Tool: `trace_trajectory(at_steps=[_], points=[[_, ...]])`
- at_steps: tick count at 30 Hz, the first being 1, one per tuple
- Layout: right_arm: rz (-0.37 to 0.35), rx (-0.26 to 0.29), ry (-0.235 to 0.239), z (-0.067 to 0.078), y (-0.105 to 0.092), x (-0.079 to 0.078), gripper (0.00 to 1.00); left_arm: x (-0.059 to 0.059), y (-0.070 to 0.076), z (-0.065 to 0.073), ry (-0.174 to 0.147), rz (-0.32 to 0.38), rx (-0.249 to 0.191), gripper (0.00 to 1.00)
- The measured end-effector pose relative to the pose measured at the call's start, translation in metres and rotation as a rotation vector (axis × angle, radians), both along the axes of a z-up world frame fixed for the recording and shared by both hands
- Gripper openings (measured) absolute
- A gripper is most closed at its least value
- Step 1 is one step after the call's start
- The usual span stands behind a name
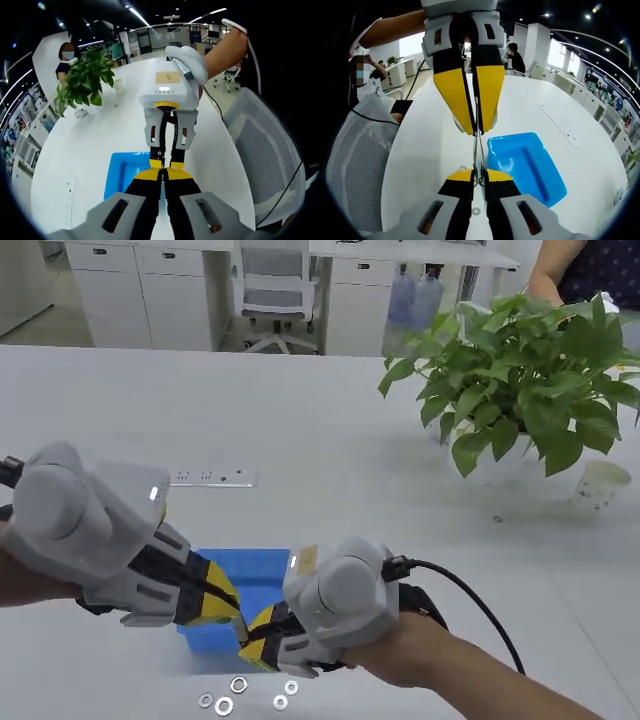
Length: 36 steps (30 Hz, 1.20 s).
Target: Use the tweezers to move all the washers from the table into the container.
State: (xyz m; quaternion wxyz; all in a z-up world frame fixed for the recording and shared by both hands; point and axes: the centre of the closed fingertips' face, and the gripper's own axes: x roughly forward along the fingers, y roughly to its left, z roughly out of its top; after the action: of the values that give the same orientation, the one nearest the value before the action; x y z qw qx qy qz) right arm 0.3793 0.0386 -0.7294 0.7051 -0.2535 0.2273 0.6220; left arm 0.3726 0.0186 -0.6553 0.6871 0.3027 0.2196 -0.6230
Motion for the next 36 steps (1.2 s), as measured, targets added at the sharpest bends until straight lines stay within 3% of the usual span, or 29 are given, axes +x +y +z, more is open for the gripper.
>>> trace_trajectory(at_steps=[19, 26, 36], points=[[-0.065, 0.027, -0.017, -0.002, -0.009, 0.04, 0.09, 0.038, -0.008, -0.003, -0.028, -0.024, 0.021, 0.06], [-0.092, 0.026, -0.018, -0.011, -0.012, 0.055, 0.09, 0.052, -0.011, -0.013, -0.034, -0.028, 0.026, 0.06], [-0.105, 0.017, 0.0, -0.026, -0.015, 0.066, 0.09, 0.062, -0.014, -0.027, -0.026, -0.026, 0.039, 0.06]])
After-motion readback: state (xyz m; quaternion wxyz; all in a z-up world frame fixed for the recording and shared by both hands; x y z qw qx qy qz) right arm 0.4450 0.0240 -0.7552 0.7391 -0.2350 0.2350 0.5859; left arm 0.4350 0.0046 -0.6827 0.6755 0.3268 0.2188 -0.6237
